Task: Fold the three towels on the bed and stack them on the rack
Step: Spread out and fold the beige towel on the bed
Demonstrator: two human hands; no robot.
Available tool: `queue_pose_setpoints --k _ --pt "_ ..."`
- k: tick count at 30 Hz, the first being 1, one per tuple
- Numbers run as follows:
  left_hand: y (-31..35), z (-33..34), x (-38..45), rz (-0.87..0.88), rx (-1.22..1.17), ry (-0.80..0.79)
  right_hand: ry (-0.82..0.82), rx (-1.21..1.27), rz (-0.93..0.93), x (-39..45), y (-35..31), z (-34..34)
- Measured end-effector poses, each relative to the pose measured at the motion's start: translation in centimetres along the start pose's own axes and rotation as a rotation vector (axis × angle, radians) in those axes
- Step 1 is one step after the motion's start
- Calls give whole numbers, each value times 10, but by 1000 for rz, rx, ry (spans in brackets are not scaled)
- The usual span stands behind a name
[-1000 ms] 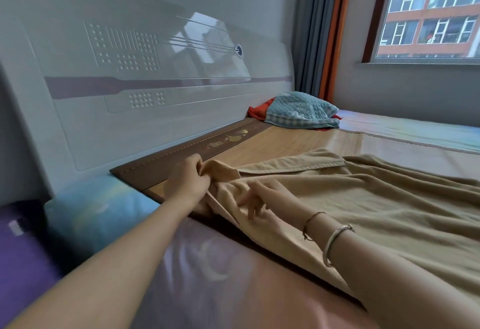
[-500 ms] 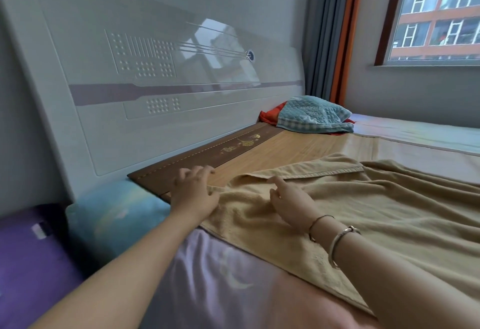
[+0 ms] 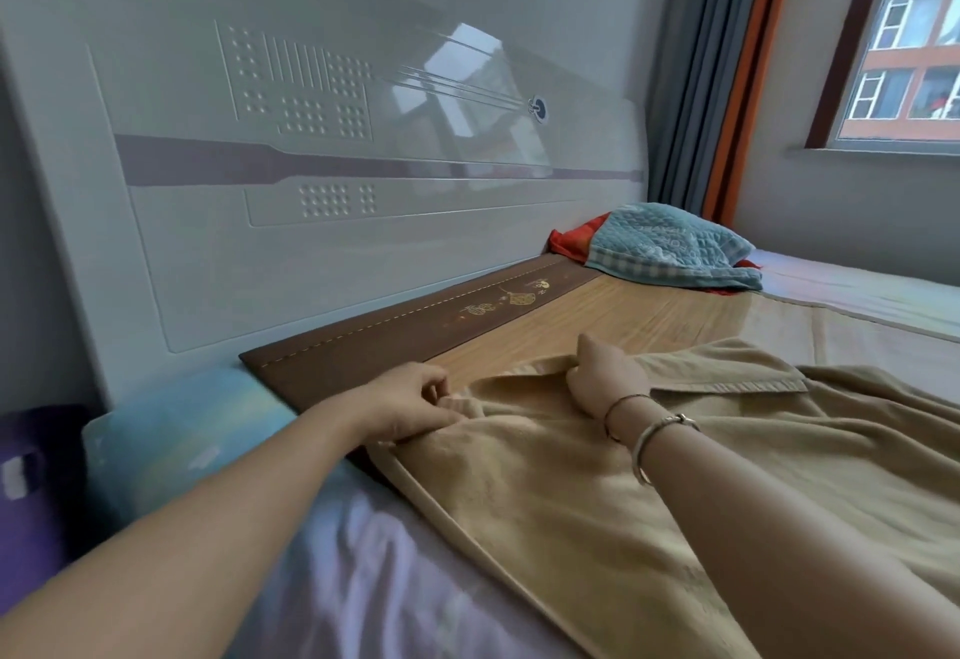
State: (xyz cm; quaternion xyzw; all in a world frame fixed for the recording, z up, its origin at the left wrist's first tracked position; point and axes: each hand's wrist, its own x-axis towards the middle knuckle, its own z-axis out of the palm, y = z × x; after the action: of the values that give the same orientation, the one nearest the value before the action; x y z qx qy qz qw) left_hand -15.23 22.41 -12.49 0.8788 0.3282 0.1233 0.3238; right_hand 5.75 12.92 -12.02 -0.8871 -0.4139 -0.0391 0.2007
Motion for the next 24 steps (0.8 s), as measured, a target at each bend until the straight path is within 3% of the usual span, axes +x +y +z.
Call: queue_pose_setpoints --k 3,5,8,10,12,17,20,24 --pt "-5 -6 13 -122 -153 350 86 380 -15 26 -15 -11" --pt "-13 -13 19 -182 -101 598 110 599 -50 43 -22 -23" --pt "-20 -12 27 -209 148 746 2 524 -78 56 -21 -28" --pt "-19 0 29 -237 309 671 -162 252 -116 53 -15 -12" --pt "-16 14 30 -232 412 551 -236 169 -170 42 -8 9" --pt "-1 31 19 -189 441 480 -57 131 -307 9 10 23" --pt "13 44 13 -158 369 330 -14 122 -373 -15 33 6" --pt "55 71 11 -16 370 216 33 69 -257 -47 111 -32"
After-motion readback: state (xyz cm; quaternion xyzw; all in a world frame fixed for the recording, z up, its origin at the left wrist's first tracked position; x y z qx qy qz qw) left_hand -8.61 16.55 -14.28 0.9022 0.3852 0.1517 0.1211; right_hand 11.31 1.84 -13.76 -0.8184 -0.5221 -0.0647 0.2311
